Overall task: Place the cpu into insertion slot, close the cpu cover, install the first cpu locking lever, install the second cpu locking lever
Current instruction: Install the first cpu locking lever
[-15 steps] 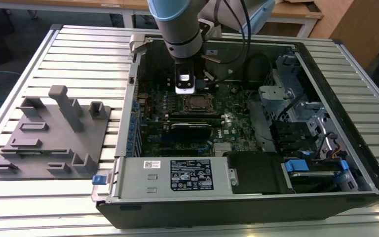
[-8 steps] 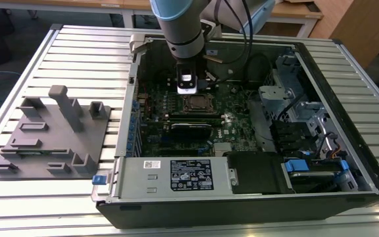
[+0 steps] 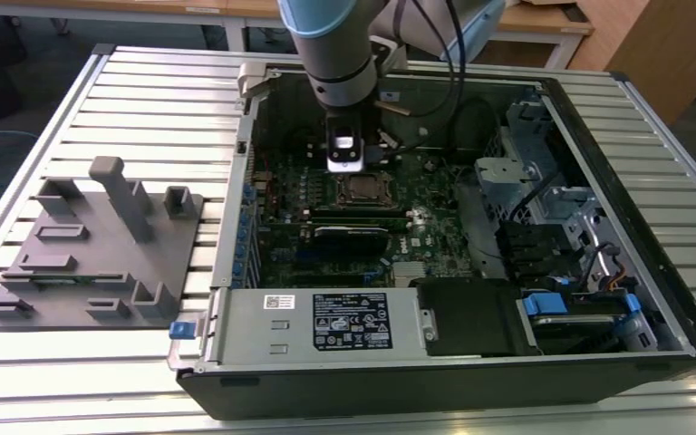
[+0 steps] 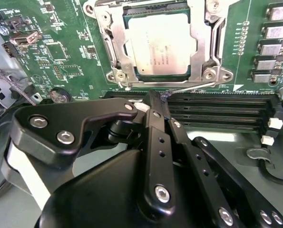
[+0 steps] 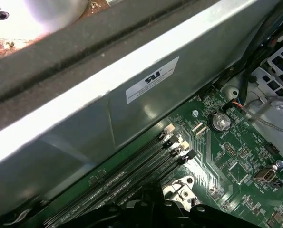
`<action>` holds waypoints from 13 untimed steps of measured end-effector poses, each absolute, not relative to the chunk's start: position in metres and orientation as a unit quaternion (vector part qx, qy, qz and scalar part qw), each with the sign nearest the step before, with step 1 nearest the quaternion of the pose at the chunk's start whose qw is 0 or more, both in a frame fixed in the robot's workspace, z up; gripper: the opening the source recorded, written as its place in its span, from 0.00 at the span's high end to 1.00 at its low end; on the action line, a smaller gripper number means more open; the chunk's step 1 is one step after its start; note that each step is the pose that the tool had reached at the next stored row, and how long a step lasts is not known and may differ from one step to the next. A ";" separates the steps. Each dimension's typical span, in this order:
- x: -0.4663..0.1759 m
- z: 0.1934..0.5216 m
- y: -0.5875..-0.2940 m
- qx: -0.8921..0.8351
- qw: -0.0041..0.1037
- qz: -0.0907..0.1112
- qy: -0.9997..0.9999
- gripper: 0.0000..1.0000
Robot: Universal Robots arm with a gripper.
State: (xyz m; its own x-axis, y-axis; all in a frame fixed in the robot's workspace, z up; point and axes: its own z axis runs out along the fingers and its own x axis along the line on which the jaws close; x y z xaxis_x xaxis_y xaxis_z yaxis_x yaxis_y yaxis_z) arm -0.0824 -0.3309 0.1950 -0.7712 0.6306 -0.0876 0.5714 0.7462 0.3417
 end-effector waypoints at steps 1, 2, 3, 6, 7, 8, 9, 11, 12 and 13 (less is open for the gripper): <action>-0.082 0.195 -0.331 0.323 0.099 0.149 0.929 0.90; -0.081 0.195 -0.330 0.323 0.099 0.148 0.929 0.90; -0.081 0.195 -0.330 0.323 0.100 0.147 0.929 0.90; -0.079 0.195 -0.328 0.323 0.101 0.144 0.930 0.90; -0.078 0.195 -0.328 0.323 0.101 0.143 0.930 0.90; -0.077 0.195 -0.328 0.323 0.102 0.142 0.930 0.90; -0.076 0.195 -0.327 0.322 0.102 0.141 0.930 0.90; -0.075 0.195 -0.327 0.322 0.103 0.140 0.931 0.90; -0.075 0.195 -0.327 0.322 0.103 0.140 0.931 0.90; -0.075 0.195 -0.327 0.322 0.103 0.140 0.931 0.90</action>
